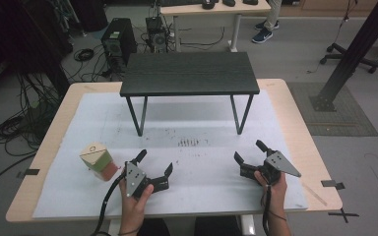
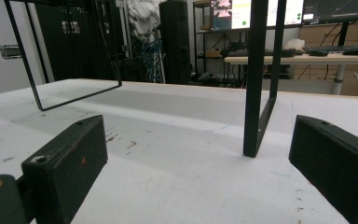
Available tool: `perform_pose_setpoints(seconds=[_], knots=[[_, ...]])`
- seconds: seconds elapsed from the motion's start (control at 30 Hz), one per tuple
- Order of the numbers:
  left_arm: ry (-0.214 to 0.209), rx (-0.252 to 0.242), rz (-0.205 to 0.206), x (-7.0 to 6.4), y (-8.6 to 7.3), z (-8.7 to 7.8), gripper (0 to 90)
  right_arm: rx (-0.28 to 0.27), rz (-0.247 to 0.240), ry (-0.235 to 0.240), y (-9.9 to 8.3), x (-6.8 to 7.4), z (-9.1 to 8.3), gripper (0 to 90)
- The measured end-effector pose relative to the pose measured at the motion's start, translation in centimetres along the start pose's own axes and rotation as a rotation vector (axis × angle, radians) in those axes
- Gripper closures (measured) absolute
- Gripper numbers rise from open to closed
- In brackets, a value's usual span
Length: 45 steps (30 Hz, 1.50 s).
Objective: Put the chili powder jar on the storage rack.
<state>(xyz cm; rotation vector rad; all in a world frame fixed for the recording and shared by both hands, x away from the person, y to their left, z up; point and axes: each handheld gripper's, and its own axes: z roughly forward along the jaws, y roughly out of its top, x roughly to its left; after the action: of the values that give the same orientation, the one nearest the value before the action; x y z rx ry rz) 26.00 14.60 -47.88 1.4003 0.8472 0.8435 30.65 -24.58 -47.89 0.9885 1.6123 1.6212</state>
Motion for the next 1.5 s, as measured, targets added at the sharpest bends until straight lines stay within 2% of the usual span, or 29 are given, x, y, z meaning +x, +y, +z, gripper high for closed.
perform_pose_setpoints(seconds=[0.4,0.87,1.5], knots=[[0.019,-0.008,-0.002,0.0,0.0,-2.1,0.9,0.001,-0.004,0.0,0.0,0.0,0.0,4.2],[0.021,-0.015,-0.005,0.3,0.0,-4.7,0.9,0.004,-0.005,-0.001,0.0,0.0,0.0,4.2],[0.056,-0.028,0.007,1.4,-0.1,-8.0,0.9,0.006,-0.011,-0.002,0.0,0.1,0.1,4.3]])
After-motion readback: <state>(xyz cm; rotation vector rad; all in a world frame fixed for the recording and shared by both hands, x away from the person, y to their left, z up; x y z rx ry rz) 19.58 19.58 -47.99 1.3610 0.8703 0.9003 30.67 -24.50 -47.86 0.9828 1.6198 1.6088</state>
